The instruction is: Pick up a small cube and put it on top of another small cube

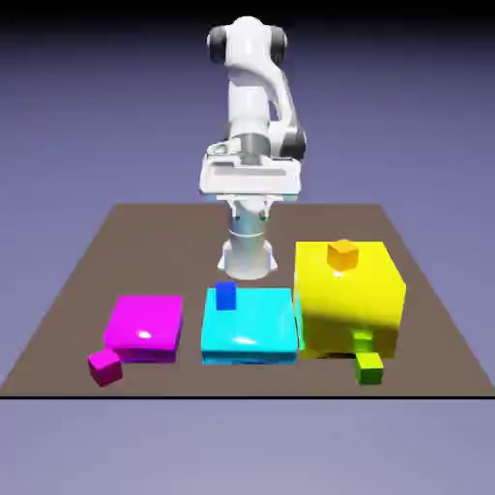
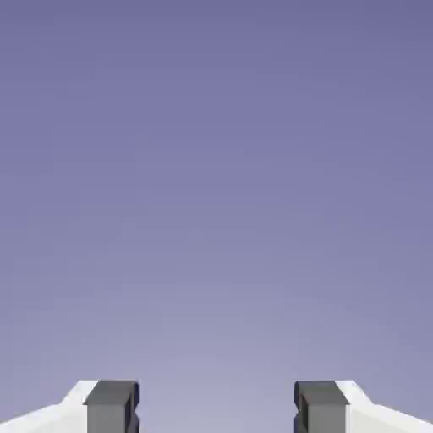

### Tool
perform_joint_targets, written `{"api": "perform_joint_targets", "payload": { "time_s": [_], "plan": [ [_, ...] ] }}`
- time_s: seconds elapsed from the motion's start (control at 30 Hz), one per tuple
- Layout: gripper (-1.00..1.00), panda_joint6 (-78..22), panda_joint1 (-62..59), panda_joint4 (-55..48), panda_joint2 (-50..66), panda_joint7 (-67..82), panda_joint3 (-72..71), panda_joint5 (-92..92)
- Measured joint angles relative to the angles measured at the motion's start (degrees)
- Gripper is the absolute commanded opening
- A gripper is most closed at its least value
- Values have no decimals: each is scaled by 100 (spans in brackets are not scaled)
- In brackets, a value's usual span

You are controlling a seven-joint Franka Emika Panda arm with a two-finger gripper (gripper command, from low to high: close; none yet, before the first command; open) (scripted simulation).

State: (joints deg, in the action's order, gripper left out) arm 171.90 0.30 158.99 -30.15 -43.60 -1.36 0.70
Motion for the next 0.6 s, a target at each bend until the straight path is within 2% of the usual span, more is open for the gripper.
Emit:
{"api": "perform_joint_targets", "payload": {
  "time_s": [0.6],
  "plan": [
    [0, -3148, -579, -3007, 3738, -1712, -2031, 1040]
  ]
}}
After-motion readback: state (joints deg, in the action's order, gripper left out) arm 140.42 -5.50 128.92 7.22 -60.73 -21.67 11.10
